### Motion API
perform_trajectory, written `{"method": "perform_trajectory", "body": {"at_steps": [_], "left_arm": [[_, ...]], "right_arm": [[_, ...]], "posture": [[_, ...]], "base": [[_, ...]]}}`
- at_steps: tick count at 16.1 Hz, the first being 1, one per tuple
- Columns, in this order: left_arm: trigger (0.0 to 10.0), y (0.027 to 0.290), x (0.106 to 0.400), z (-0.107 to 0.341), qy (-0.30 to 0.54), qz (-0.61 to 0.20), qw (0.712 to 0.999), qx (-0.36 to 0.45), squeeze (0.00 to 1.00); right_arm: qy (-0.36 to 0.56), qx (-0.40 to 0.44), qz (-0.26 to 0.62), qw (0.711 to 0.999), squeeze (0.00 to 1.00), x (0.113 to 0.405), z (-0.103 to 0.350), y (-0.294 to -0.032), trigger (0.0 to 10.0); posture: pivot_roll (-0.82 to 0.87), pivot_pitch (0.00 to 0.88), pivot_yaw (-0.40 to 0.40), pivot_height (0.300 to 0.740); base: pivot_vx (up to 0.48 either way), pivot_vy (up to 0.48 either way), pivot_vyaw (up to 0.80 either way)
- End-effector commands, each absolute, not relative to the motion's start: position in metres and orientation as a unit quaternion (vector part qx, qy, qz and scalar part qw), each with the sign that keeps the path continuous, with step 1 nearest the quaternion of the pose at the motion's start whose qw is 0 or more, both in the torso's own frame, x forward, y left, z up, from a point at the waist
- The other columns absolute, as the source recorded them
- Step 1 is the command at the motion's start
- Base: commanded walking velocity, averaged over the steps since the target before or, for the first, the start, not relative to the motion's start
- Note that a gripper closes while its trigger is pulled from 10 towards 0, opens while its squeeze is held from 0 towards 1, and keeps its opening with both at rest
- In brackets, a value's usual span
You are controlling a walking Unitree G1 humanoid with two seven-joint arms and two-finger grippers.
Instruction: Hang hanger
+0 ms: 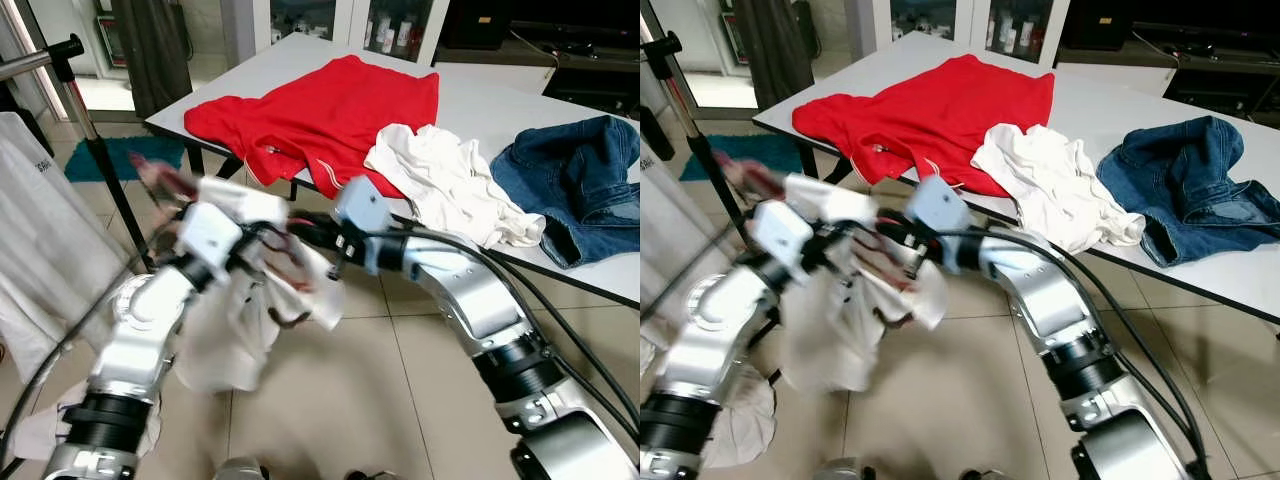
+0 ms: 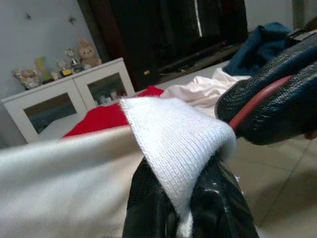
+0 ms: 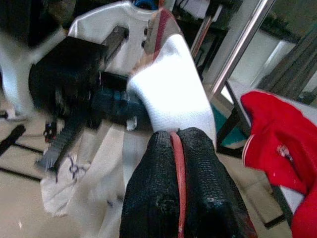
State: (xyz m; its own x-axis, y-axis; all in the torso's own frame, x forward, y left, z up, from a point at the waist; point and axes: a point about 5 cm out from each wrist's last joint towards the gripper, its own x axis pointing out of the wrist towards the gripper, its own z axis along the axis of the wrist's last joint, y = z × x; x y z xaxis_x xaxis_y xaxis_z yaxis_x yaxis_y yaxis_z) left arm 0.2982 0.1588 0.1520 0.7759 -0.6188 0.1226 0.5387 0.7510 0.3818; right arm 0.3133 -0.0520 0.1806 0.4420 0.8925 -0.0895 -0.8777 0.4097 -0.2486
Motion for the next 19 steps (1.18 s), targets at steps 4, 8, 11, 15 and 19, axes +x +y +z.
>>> {"method": "perform_trajectory", "body": {"at_steps": [4, 8, 11, 15, 19], "left_arm": [[0.0, 0.143, 0.295, 0.159, -0.141, -0.339, 0.915, 0.168, 0.0], [0.0, 0.149, 0.295, 0.155, -0.13, -0.335, 0.912, 0.196, 0.0], [2.8, 0.15, 0.295, 0.15, -0.114, -0.331, 0.914, 0.207, 0.0], [10.0, 0.144, 0.297, 0.155, -0.121, -0.323, 0.927, 0.147, 0.0], [10.0, 0.148, 0.294, 0.167, -0.161, -0.312, 0.925, 0.143, 1.0]], "right_arm": [[-0.07, -0.085, 0.494, 0.863, 0.04, 0.325, 0.21, -0.05, 0.0], [-0.034, -0.1, 0.501, 0.859, 0.04, 0.325, 0.206, -0.06, 0.0], [-0.023, -0.077, 0.489, 0.869, 0.05, 0.328, 0.21, -0.067, 0.0], [-0.019, -0.077, 0.481, 0.873, 0.04, 0.329, 0.208, -0.064, 0.0], [-0.013, -0.08, 0.462, 0.883, 0.05, 0.333, 0.205, -0.065, 0.0]], "posture": [[0.1, 0.0, -0.045, 0.74], [0.1, 0.0, -0.049, 0.74], [0.1, 0.0, -0.052, 0.74], [0.1, 0.0, -0.053, 0.74], [0.1, 0.0, -0.053, 0.74]], "base": [[0.0, 0.0, 0.0], [0.0, 0.0, 0.0], [0.0, 0.0, 0.0], [0.0, 0.0, 0.0], [0.0, 0.0, 0.0]]}}
